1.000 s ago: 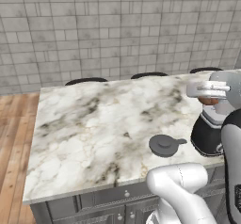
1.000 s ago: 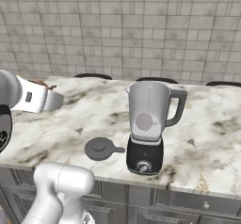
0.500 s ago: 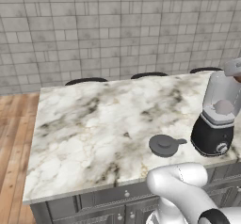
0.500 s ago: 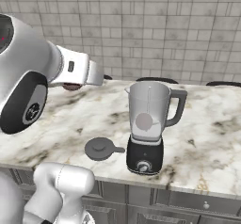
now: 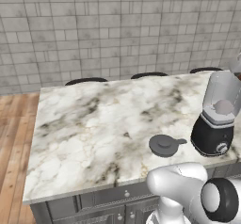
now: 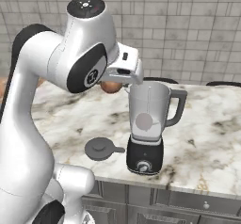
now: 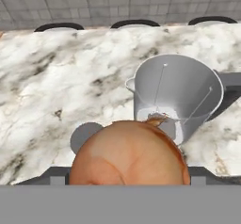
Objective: Grab the onions from the fridge, place them in the blender, close the lid, and turn on the blender to create a marinade.
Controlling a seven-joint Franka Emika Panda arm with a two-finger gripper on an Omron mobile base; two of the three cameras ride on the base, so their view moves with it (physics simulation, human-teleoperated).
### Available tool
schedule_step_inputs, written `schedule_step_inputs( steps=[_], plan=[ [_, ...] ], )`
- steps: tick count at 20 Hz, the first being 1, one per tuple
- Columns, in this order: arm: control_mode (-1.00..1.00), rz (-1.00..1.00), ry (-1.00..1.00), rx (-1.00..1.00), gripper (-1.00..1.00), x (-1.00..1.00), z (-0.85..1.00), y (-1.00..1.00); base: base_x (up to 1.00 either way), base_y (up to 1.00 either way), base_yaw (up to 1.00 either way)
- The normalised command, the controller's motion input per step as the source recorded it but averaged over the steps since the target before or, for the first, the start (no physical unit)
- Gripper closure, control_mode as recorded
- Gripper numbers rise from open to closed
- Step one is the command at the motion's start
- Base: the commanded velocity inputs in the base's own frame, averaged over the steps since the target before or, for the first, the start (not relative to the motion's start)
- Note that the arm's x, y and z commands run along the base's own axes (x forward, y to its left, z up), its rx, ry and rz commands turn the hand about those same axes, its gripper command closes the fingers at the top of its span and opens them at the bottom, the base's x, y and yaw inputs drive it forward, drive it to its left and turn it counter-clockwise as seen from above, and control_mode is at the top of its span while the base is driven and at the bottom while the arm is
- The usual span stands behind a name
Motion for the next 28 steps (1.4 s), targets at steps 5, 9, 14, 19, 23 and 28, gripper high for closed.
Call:
schedule_step_inputs(
  steps=[5, 9, 14, 19, 23, 28],
  plan=[
    [-1.0, 0.0, 0.24, 0.0, 1.0, 0.88, -0.35, -0.48, 0.0, 0.0, 0.0],
    [-1.0, 0.0, 0.2, 0.0, 1.0, 0.87, -0.29, -0.38, 0.0, 0.0, 0.0],
    [-1.0, 0.0, 0.21, 0.0, 1.0, 0.85, -0.38, -0.31, 0.0, 0.0, 0.0],
    [-1.0, 0.0, 0.06, 0.0, 1.0, 0.42, -0.6, -0.17, 0.0, 0.0, 0.0],
    [-1.0, 0.0, 0.01, -0.01, 1.0, 0.26, -0.61, -0.16, 0.0, 0.0, 0.0],
    [-1.0, 0.0, 0.0, -0.02, 1.0, 0.14, -0.63, -0.05, 0.0, 0.0, 0.0]
  ],
)
